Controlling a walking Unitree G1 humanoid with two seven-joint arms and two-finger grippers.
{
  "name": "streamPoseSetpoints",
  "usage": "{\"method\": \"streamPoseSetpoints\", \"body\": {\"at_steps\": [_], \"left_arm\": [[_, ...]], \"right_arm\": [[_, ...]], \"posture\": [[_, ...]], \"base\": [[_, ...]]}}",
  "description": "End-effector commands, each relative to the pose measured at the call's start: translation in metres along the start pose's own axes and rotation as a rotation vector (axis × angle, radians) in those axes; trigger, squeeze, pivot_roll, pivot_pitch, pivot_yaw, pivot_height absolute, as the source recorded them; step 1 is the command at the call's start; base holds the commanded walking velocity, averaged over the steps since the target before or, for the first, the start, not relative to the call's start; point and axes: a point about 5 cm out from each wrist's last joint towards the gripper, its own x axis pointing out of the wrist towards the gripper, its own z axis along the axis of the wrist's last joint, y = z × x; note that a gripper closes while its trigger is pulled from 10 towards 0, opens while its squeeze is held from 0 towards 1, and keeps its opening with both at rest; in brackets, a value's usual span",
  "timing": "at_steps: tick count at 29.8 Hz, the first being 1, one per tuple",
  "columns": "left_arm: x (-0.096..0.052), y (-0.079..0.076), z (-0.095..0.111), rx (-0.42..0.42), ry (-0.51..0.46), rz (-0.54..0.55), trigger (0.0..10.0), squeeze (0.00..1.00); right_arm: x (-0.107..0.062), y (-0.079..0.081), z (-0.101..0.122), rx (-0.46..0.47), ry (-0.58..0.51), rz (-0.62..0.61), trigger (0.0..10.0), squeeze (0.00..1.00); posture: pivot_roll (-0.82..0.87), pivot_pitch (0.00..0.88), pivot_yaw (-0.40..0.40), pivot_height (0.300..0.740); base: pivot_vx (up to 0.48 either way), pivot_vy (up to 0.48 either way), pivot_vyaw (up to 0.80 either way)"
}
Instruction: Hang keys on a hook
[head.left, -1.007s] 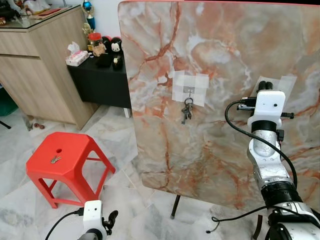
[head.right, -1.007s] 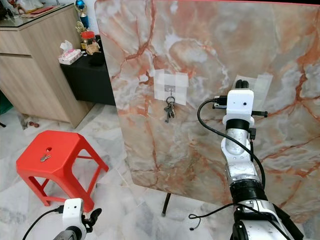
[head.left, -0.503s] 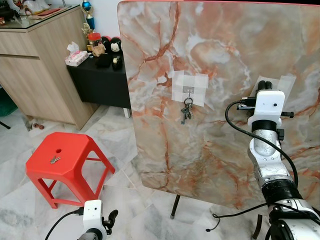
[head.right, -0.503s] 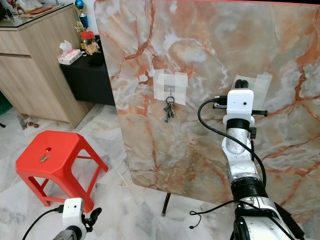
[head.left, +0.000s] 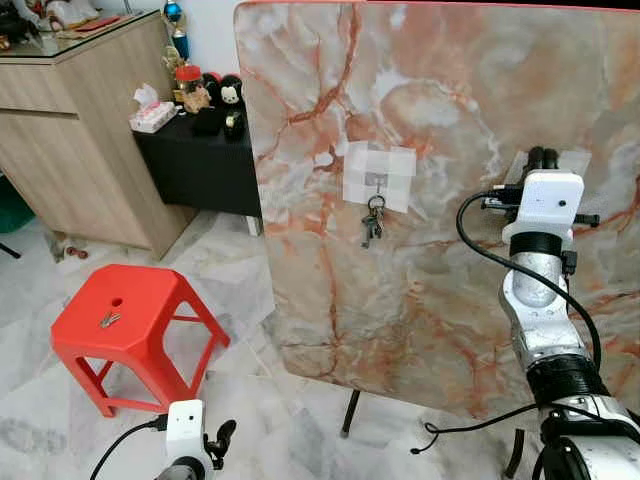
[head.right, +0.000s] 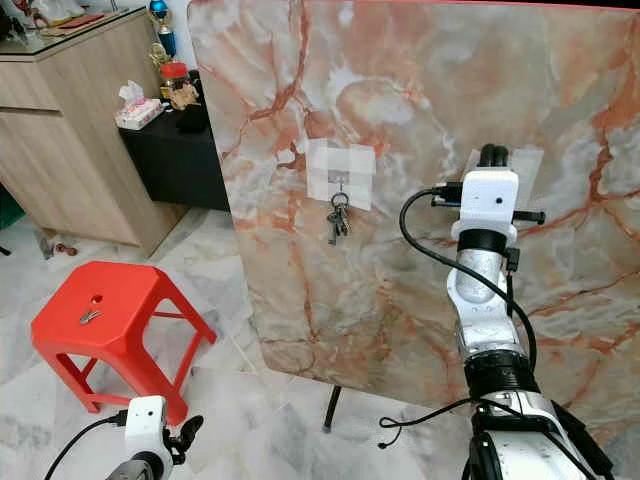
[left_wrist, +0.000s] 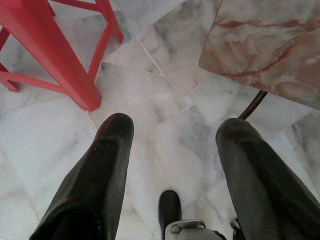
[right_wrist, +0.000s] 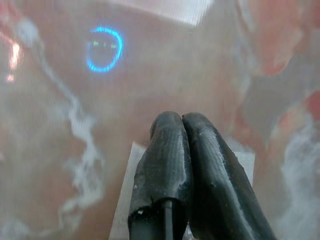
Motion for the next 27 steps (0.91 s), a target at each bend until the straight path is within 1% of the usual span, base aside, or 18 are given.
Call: {"method": "streamPoseSetpoints", "body": {"at_steps": [1, 10, 15, 22, 27], "left_arm": [[0.0, -0.001, -0.003, -0.001, 0.014, 0.001, 10.0, 0.0], [-0.001, -0.001, -0.002, -0.001, 0.007, 0.0, 10.0, 0.0], [-0.001, 0.0, -0.002, -0.001, 0.005, 0.002, 10.0, 0.0], [-0.001, 0.001, -0.002, 0.0, 0.005, 0.0, 10.0, 0.0], [-0.002, 0.005, -0.002, 0.0, 0.008, 0.004, 10.0, 0.0]], "right_arm": [[0.003, -0.002, 0.008, 0.021, -0.033, -0.023, 10.0, 0.0], [0.0, -0.002, 0.006, 0.021, -0.013, -0.036, 10.0, 0.0], [-0.003, -0.005, 0.003, 0.028, 0.006, -0.073, 10.0, 0.0], [-0.004, -0.008, 0.001, 0.021, 0.018, -0.082, 10.0, 0.0], [-0.005, -0.008, -0.002, 0.02, 0.031, -0.082, 10.0, 0.0]], "posture": [[0.01, 0.0, 0.011, 0.74], [0.01, 0.0, 0.01, 0.74], [0.01, 0.0, 0.009, 0.74], [0.01, 0.0, 0.011, 0.74], [0.01, 0.0, 0.009, 0.74]], "base": [[0.0, 0.0, 0.0], [0.0, 0.0, 0.0], [0.0, 0.0, 0.0], [0.0, 0.0, 0.0], [0.0, 0.0, 0.0]]}}
